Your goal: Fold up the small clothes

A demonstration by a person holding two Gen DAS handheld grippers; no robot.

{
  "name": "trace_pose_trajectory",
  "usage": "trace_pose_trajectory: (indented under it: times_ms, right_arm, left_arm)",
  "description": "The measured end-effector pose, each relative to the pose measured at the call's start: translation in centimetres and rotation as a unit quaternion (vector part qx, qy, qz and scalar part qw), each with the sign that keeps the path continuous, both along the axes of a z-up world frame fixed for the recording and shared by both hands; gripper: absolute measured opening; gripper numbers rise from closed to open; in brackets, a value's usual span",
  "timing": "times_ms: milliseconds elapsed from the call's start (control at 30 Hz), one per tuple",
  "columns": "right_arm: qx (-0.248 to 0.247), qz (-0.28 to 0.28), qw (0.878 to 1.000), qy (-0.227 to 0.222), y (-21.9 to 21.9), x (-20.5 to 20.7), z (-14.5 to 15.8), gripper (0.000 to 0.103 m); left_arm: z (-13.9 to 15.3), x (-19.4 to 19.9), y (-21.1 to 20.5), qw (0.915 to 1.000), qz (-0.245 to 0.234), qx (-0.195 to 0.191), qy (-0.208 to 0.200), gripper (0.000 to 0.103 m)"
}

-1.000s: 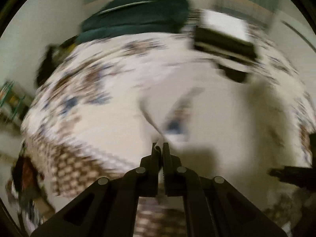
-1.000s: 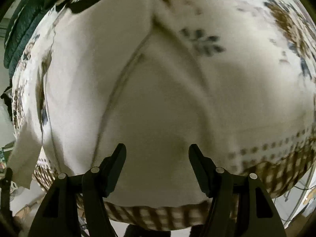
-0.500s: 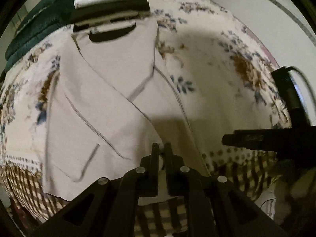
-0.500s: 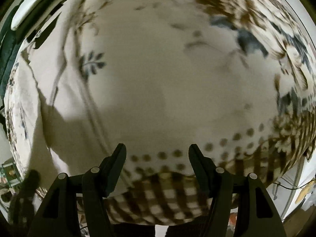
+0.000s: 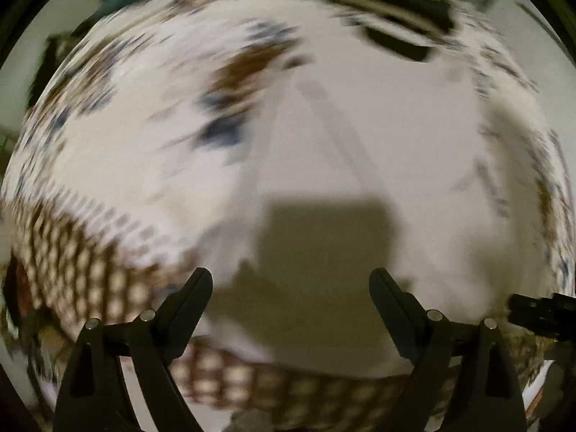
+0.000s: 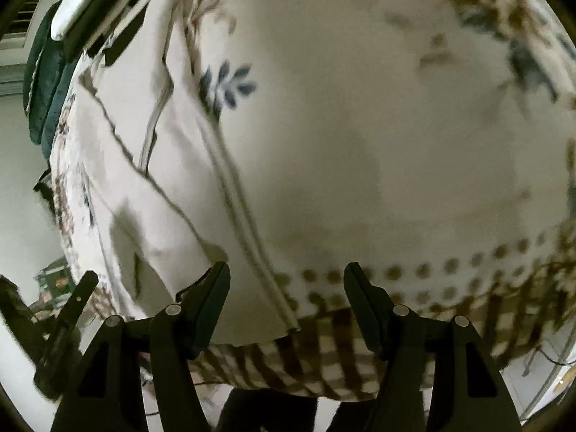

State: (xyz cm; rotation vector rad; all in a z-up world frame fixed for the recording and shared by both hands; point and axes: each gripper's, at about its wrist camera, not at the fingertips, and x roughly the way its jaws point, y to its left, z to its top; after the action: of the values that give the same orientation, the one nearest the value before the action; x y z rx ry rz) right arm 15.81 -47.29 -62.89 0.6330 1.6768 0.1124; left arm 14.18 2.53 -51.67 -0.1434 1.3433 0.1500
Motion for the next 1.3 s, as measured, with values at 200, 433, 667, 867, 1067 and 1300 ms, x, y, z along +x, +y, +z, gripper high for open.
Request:
trace_pose_trajectory:
  times_ms: [200, 433, 667, 867, 1067, 1300]
  right_arm:
    - [0.039, 0.002, 0.999, 0.038, 4.6, -0.7, -3.3, 0.068]
    - [0.038, 0.014, 0.998, 0.049, 7.3, -0.8, -4.3, 0.032]
    - [0.09, -0.014, 0.995, 0.04, 8.1, 0.0, -1.6, 0.004]
    - [0.149, -0.055, 0.987, 0.015, 6.5, 3.9, 2.0, 0.004]
    - [0.145, -0.108, 0.983, -0.044, 4.2, 12.4, 3.4, 0.004]
    - [0.086, -0.142, 0.984, -0.06, 2.7, 17.9, 2.9, 0.056]
  left_arm:
    - [-4.9, -2.8, 6.0, 0.9941, 0.047, -0.052, 0.083, 0.084]
    - [-5.5, -3.7, 5.3, 0.9911, 0.048, -0.1, 0.075, 0.006]
    - [-0.3, -4.7, 7.1, 0.9815, 0.103, -0.153, 0.053, 0.004]
    - [3.5, 1.5, 8.0, 0.9743, 0.11, -0.197, 0.002, 0.004]
    - [2.0, 13.8, 9.3, 0.9693, 0.093, -0.223, -0.043, 0.008]
    - [-0.7, 18.7, 13.2, 0.9485, 0.143, -0.278, -0.048, 0.039]
